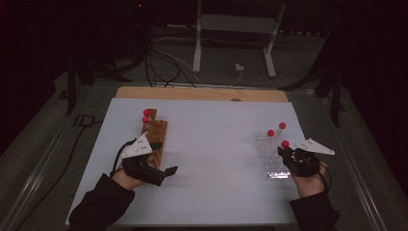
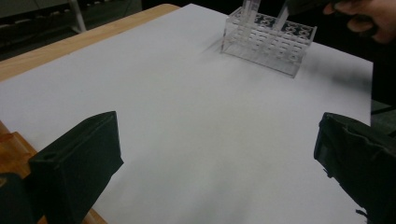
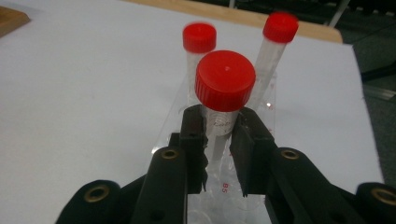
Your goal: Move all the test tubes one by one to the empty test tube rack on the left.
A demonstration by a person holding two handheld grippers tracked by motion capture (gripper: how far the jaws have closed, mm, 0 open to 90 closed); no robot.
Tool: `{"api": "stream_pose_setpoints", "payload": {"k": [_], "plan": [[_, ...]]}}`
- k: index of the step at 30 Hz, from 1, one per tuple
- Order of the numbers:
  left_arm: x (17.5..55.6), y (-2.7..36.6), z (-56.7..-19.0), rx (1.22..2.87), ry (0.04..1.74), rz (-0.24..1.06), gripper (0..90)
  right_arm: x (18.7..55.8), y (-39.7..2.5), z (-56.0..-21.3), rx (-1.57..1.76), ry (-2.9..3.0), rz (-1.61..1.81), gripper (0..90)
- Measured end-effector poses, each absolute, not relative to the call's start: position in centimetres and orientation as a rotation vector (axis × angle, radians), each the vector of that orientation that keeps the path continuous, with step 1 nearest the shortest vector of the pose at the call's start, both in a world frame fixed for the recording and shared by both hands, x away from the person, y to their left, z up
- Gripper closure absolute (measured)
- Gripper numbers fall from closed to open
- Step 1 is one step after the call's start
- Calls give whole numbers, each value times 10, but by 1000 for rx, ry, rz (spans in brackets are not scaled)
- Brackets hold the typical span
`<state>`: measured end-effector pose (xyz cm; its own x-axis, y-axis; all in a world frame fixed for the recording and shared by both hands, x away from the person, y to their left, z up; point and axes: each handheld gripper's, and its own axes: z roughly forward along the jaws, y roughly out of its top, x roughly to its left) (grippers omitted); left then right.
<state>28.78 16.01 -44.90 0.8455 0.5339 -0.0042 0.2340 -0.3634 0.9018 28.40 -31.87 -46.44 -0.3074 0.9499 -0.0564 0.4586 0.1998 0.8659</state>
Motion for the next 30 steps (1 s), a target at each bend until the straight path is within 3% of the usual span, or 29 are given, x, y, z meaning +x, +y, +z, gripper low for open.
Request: {"api": "stream_pose_setpoints", "payload": {"k": [18, 30], "plan": [[285, 158, -438, 1943, 539, 339, 16, 250, -304, -413, 1143, 1801, 1132, 747], [282, 146, -431, 1946, 493, 319, 15, 252, -255, -420, 1018, 1979, 1194, 746]]}}
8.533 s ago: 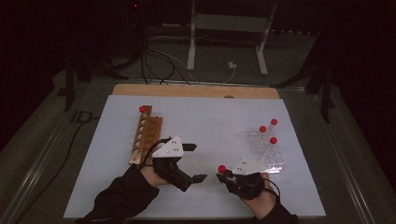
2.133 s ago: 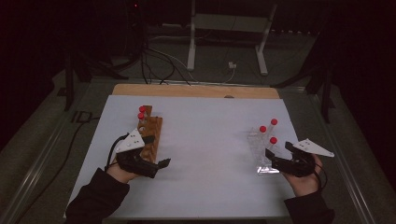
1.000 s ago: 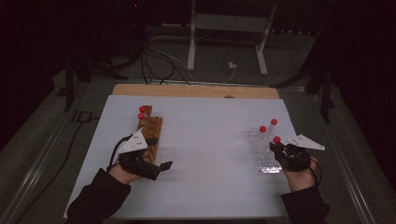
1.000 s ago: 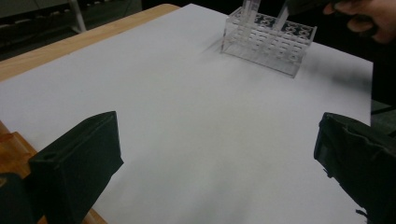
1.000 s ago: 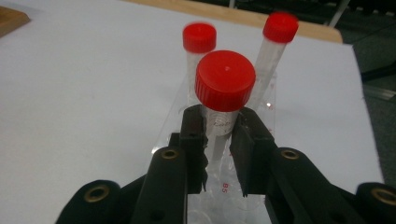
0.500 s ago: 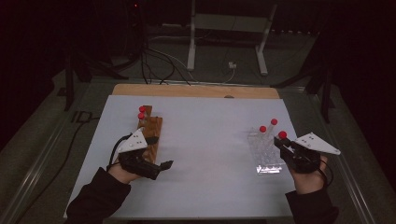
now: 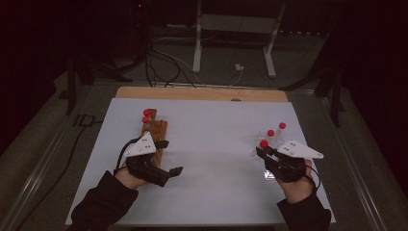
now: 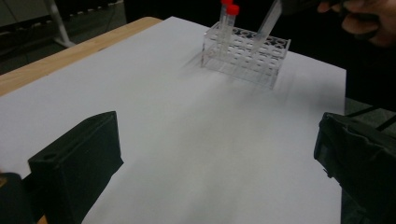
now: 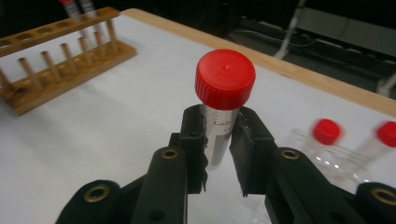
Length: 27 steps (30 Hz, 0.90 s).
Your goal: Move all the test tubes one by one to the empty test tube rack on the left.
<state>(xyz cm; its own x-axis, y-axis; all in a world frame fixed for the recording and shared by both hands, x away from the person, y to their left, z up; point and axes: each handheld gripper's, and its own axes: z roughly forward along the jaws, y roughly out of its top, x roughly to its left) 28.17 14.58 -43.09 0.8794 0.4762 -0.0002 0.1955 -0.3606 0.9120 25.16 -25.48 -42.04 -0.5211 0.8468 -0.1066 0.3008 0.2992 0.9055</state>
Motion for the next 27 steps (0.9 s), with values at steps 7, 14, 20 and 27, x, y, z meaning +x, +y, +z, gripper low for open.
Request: {"api": "stream_pose_setpoints", "payload": {"k": [7, 14, 20, 27], "plan": [[281, 137, -426, 1942, 464, 304, 15, 255, -234, -431, 981, 2060, 1204, 746], [279, 123, -422, 1947, 421, 286, 16, 255, -213, -444, 934, 2151, 1189, 746], [278, 109, -422, 1953, 383, 256, 16, 252, -198, -451, 881, 2210, 1189, 746], [276, 92, -424, 1964, 337, 211, 17, 246, -183, -456, 838, 2265, 1204, 746]]}}
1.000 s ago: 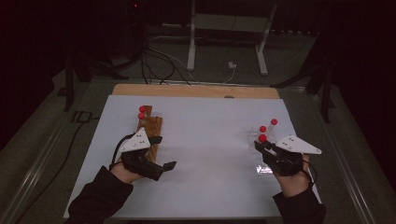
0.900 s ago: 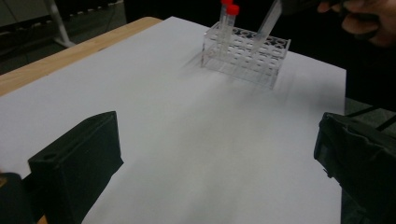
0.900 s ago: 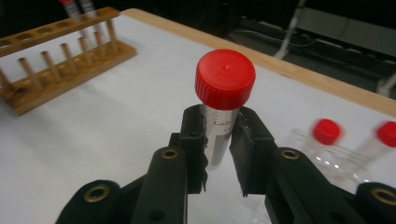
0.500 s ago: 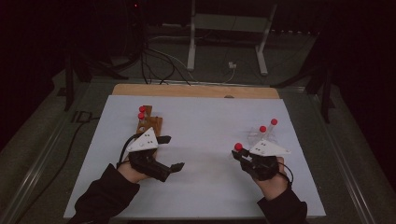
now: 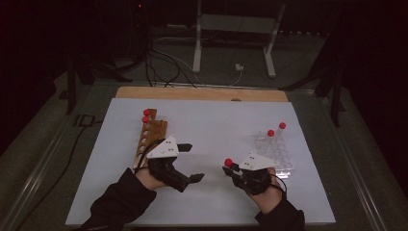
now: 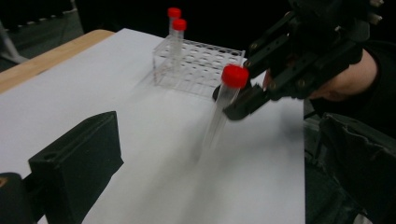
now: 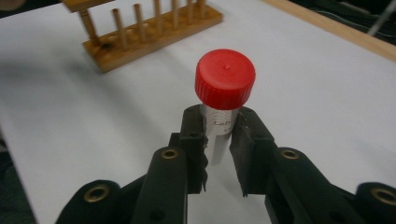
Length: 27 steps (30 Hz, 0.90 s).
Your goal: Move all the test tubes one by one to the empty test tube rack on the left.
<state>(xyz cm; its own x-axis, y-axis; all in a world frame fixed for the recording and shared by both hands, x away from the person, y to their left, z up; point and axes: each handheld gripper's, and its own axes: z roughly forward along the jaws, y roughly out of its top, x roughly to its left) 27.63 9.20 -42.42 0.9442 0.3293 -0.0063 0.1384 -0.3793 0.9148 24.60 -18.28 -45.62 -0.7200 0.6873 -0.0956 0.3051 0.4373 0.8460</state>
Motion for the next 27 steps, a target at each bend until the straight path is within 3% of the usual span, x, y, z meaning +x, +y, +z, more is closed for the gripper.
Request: {"api": "stream_pose_setpoints", "payload": {"k": [5, 10, 27], "plan": [[275, 79, -427, 1977, 302, 187, 22, 241, -173, -459, 797, 2306, 1206, 746], [274, 69, -431, 1980, 271, 169, 86, 238, -167, -461, 779, 2329, 1216, 746], [275, 49, -439, 1997, 216, 182, 494, 234, -163, -461, 751, 2358, 1241, 746]]}}
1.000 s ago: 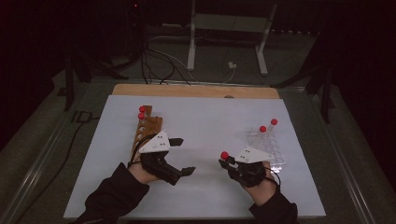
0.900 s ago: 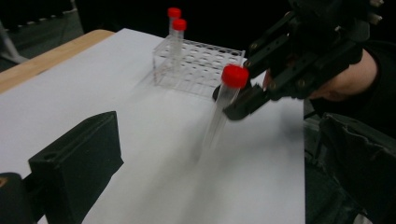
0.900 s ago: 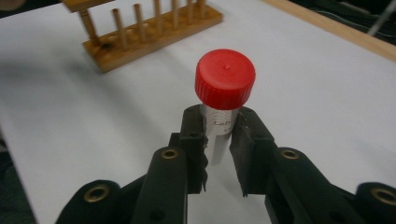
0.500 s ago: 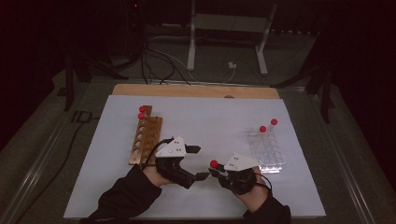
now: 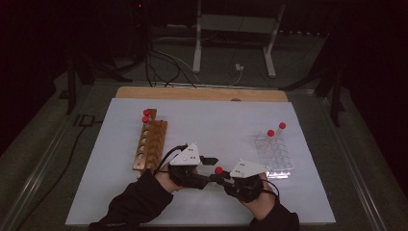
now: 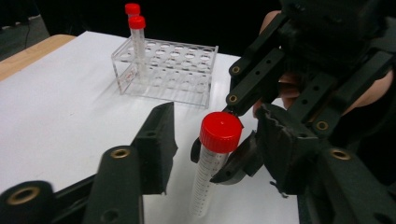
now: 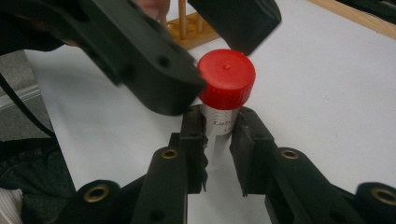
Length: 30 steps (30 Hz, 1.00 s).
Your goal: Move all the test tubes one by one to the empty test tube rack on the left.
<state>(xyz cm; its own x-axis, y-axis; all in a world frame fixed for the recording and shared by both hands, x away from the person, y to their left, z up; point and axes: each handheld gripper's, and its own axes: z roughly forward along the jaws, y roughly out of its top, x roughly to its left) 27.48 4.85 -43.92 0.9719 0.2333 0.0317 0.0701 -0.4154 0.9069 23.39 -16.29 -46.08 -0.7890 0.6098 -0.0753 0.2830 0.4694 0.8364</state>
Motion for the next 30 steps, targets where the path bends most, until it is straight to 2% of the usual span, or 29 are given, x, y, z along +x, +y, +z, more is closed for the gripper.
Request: {"api": "stream_pose_setpoints", "payload": {"k": [7, 12, 25, 28, 30], "plan": [[277, 47, -443, 2002, 208, 182, 635, 233, -163, -460, 753, 2360, 1243, 746], [276, 46, -444, 2008, 195, 169, 704, 234, -163, -460, 758, 2363, 1240, 746], [278, 47, -442, 2016, 182, 178, 720, 234, -164, -461, 762, 2367, 1255, 744], [278, 48, -440, 2017, 181, 182, 721, 234, -165, -461, 764, 2356, 1266, 732], [279, 49, -438, 2018, 184, 195, 721, 234, -166, -461, 771, 2346, 1274, 691]]}}
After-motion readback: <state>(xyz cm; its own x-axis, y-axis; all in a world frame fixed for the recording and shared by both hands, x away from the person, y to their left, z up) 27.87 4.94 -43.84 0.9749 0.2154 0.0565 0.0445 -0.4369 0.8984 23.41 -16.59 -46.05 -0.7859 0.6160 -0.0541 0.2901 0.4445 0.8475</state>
